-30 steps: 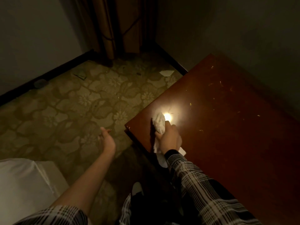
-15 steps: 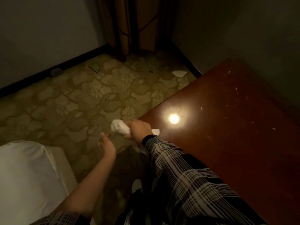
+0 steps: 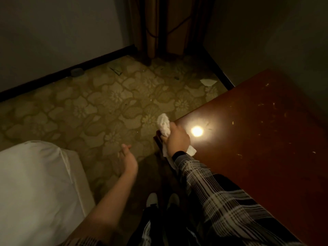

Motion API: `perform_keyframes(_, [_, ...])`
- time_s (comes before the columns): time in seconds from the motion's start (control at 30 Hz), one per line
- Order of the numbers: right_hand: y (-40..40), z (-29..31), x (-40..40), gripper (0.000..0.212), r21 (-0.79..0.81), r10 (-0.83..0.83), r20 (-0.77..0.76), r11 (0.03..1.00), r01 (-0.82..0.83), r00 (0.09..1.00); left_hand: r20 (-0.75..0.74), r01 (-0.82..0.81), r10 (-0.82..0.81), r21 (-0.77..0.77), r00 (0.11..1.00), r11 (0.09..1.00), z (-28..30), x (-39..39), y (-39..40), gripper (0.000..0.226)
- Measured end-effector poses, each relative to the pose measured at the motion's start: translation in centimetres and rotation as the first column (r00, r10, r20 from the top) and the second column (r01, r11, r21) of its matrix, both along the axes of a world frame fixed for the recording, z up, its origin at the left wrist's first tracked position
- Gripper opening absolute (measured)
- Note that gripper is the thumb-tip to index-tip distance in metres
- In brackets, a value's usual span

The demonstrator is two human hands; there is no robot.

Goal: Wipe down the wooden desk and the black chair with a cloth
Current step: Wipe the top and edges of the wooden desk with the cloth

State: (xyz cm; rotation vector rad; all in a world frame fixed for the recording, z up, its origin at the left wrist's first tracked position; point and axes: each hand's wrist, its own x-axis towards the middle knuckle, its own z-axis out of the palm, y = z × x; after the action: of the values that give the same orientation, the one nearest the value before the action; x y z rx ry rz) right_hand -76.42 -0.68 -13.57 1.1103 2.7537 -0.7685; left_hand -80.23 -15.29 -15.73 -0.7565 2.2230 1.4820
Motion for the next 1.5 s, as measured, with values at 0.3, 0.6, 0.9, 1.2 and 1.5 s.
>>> perform_keyframes(0.3, [0.6,2.5,3.3,0.03,-0.178,0.021,-0.214,0.982,-0.06,0.977,-0.079,0.232,-0.242,-0.115,0.967,0.966,1.1,2.3,4.7,0.053])
perform_keyframes(0.6, [6.3,1.1,16.9,0.063,0.108,0.09,0.196,0.988,-0.113,0.977,0.131,0.838,-0.901,-0.443,0.413,0.319,1.8,6.2,13.3,0.098])
perform_keyframes(0.9, [14.9,0.8,14.8,0.043,0.128,-0.107,0.105,0.987,0.094,0.989,0.283,0.84,-0.868,-0.489,0.408,0.235,2.0,5.2,20.0,0.101])
perform_keyframes(1.2, [6.6,0.9,15.8,0.057,0.109,0.011,0.1,0.994,-0.022,0.995,0.332,0.868,-0.865,-0.451,0.376,0.205,1.3,3.6,20.1,0.075])
perform_keyframes(1.5, [10.8,0.7,14.6,0.051,0.063,-0.374,0.138,0.927,0.369,0.917,0.316,0.908,-0.866,-0.296,0.387,0.297,1.2,2.1,19.4,0.075])
